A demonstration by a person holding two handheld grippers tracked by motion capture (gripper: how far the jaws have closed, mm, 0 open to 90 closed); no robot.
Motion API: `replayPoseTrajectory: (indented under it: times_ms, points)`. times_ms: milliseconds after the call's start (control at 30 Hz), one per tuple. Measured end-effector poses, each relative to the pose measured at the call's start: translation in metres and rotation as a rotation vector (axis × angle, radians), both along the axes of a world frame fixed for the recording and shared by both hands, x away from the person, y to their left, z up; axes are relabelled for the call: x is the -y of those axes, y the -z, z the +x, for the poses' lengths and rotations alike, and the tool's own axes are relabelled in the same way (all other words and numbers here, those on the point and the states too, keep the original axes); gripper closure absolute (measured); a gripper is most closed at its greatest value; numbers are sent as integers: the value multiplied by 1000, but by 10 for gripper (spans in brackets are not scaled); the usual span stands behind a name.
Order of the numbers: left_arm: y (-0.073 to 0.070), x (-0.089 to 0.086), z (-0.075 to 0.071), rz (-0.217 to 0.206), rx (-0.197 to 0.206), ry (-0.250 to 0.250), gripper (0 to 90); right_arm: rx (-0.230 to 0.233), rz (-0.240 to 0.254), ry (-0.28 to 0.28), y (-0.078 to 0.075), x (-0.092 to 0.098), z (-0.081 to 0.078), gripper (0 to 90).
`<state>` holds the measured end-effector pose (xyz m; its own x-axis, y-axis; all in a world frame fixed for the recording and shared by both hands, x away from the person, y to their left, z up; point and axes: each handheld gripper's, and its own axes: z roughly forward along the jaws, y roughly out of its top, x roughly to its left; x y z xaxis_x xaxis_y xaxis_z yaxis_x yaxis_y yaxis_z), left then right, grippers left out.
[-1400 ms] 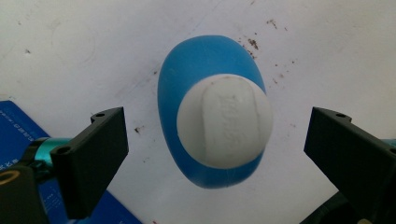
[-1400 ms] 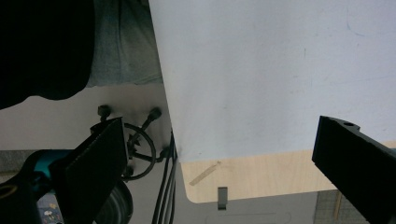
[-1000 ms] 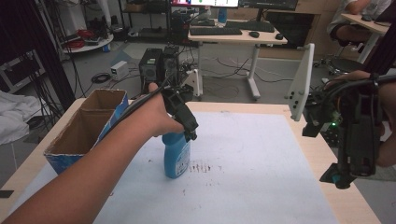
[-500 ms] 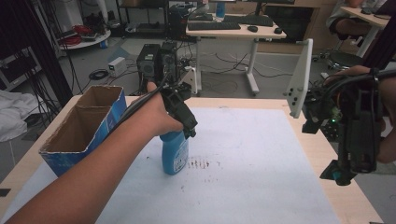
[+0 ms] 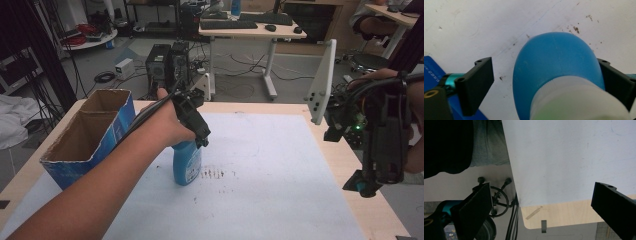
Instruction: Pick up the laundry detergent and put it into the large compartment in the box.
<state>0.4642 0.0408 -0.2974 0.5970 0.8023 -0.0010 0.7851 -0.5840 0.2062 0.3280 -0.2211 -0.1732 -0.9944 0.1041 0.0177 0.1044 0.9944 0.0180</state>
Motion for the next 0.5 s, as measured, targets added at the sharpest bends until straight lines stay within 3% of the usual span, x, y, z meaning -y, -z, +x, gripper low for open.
replayPoseTrajectory:
  times_ms: [500]
  points:
    - [0,2,-1,12,-10,5,148,-4,13,0,2,3,1,26]
